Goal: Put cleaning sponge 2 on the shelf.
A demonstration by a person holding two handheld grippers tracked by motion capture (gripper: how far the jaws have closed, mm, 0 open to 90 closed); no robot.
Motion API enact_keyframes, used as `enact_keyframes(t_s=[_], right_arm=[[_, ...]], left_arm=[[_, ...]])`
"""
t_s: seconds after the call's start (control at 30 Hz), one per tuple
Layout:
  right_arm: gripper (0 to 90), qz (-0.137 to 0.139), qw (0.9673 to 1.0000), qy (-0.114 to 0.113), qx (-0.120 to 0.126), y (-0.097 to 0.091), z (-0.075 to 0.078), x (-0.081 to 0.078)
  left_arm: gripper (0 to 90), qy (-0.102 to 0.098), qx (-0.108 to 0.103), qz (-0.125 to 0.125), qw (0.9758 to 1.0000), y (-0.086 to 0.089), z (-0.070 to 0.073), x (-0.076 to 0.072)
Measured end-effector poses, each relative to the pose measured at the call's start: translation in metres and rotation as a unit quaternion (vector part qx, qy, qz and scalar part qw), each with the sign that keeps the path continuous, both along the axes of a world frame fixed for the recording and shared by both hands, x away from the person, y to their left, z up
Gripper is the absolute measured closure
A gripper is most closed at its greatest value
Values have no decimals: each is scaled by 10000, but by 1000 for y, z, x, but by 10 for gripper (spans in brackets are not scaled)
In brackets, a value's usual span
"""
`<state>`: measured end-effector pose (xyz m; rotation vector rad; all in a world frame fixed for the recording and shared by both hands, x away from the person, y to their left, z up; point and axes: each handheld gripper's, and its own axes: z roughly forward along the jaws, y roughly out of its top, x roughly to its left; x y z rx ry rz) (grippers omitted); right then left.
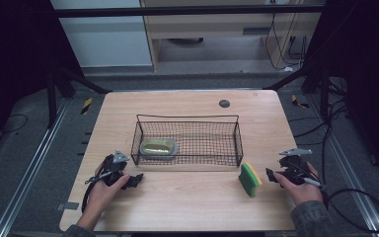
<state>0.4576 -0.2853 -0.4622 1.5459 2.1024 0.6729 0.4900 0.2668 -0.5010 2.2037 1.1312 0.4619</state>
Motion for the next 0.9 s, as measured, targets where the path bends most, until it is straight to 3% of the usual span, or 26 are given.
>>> enact_keyframes(t_s=[0.37, 0.6, 0.9], right_arm=[[175, 85, 9998, 193, -11, -7, 20, -32], [164, 414, 9987, 293, -66, 13, 29, -50], [135, 720, 9964, 430, -118, 36, 41, -53]], left_arm=[[0, -275, -242, 42, 9993, 9, -8, 1], [0, -267, -253, 49, 9993, 9, -8, 1], [0, -266, -250, 47, 9993, 9, -8, 1]])
